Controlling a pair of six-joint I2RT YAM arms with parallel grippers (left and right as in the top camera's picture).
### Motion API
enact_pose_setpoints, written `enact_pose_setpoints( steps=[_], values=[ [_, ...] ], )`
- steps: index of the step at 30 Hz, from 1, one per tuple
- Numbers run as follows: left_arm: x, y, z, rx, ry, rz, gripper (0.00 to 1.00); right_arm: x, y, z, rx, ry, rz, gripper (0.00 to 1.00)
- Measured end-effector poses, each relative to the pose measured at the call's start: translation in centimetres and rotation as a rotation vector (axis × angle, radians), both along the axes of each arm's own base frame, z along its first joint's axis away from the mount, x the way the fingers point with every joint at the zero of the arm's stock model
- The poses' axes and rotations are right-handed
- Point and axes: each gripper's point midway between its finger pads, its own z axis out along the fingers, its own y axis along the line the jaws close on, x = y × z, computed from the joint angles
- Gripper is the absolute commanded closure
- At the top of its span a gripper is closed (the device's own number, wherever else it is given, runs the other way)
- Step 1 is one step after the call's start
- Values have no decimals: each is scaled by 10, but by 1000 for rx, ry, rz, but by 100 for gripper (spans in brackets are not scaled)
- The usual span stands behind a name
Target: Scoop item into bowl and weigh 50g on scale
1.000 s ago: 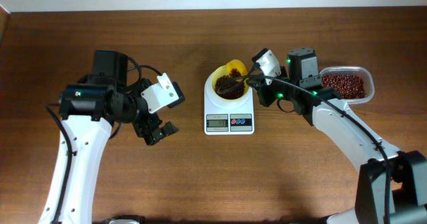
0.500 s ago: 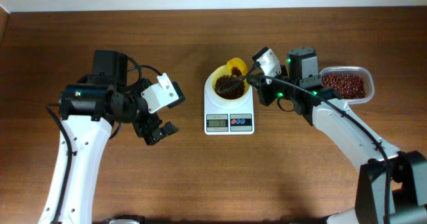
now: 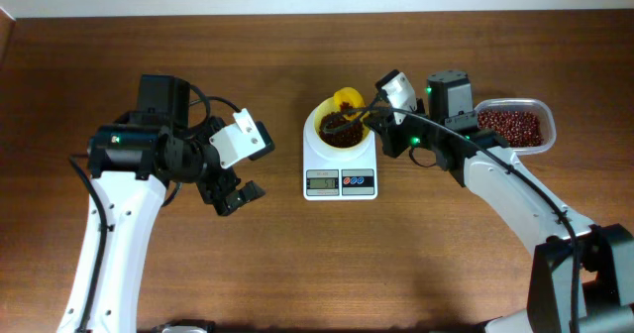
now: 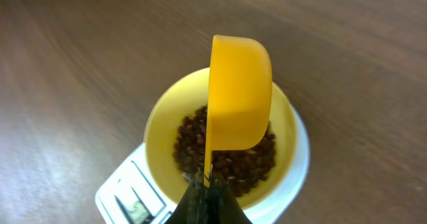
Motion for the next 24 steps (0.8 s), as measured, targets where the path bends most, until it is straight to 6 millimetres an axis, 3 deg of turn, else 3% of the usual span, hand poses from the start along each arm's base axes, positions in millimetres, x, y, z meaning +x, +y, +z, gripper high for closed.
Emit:
enact_pose_setpoints(
  steps=[6, 8, 11, 14, 16, 17, 20, 21, 24],
  values=[
    [0, 0, 0, 0, 0, 0, 1, -12, 11, 9, 177, 183, -38, 96],
    [0, 0, 0, 0, 0, 0, 1, -13, 6, 14, 228, 212, -27, 96],
    [0, 0, 0, 0, 0, 0, 1, -6, -20, 22, 296, 230, -49, 96],
    [0, 0, 0, 0, 0, 0, 1, 6, -61, 25, 326, 211, -109, 96],
    [0, 0, 0, 0, 0, 0, 1, 18, -112, 25, 329, 176, -207, 96],
    [0, 0, 0, 0, 0, 0, 1, 19, -122, 25, 330, 171, -229, 96],
    [0, 0, 0, 0, 0, 0, 1, 14, -171, 24, 301, 158, -326, 96],
    [0, 0, 0, 0, 0, 0, 1, 10, -196, 25, 264, 142, -385, 96],
    [0, 0, 0, 0, 0, 0, 1, -1, -242, 25, 126, 112, -528, 96]
  ],
)
